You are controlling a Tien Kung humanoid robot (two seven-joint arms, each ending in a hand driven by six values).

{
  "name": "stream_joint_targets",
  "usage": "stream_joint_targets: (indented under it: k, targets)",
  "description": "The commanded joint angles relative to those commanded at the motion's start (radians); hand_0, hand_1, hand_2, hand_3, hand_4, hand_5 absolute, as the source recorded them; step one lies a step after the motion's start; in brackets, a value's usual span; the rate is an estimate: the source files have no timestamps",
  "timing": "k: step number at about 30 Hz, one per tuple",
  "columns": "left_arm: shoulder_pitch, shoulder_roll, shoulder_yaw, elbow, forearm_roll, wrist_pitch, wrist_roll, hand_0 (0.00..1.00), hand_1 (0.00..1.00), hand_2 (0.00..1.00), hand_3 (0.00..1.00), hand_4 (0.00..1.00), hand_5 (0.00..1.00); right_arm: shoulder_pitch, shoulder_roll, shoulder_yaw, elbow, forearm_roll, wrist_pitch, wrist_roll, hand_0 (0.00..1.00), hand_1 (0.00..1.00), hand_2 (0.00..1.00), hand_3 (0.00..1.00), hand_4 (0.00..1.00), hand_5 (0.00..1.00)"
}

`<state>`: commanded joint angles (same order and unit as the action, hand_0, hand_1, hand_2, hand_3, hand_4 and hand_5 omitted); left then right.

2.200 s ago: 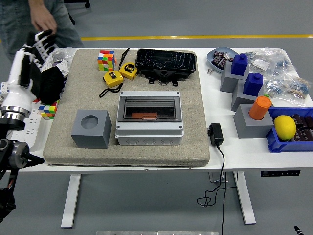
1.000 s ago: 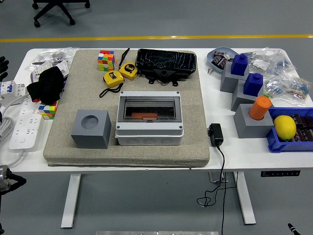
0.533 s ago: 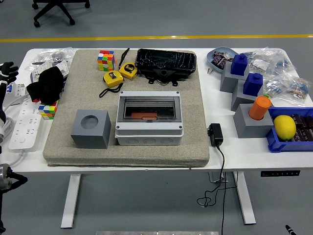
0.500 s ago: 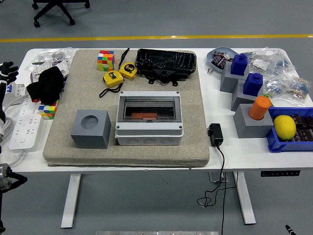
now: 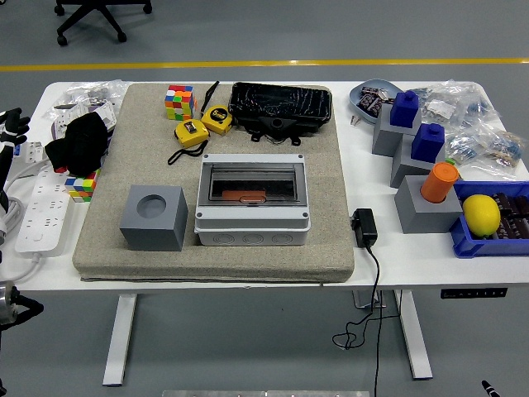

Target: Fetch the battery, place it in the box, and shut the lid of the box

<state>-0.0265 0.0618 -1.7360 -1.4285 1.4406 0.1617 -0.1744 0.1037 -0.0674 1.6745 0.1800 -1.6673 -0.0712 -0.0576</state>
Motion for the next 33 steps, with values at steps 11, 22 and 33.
stream_joint_targets:
  k: [11, 22, 33]
  targets:
    - [0.006, -0.005, 0.002, -0.005, -0.01, 0.021, -0.007, 0.943, 0.893, 0.833, 0.881, 0.998, 0.901, 0.0, 0.002, 0.009, 0.0, -0.008, -0.006, 0.0, 0.998, 0.879, 0.819, 0.81, 0.998, 0.998]
    - [0.011, -0.006, -0.018, -0.014, -0.008, 0.014, -0.016, 0.92, 0.892, 0.838, 0.811, 0.998, 0.885, 0.0, 0.004, 0.011, 0.0, -0.006, -0.006, 0.002, 0.998, 0.884, 0.82, 0.807, 0.998, 0.998]
    - [0.01, -0.01, -0.017, -0.014, -0.021, 0.018, -0.027, 0.82, 0.817, 0.78, 0.763, 0.998, 0.879, -0.004, 0.004, 0.013, 0.0, -0.006, -0.006, 0.0, 0.996, 0.884, 0.822, 0.808, 0.998, 0.998]
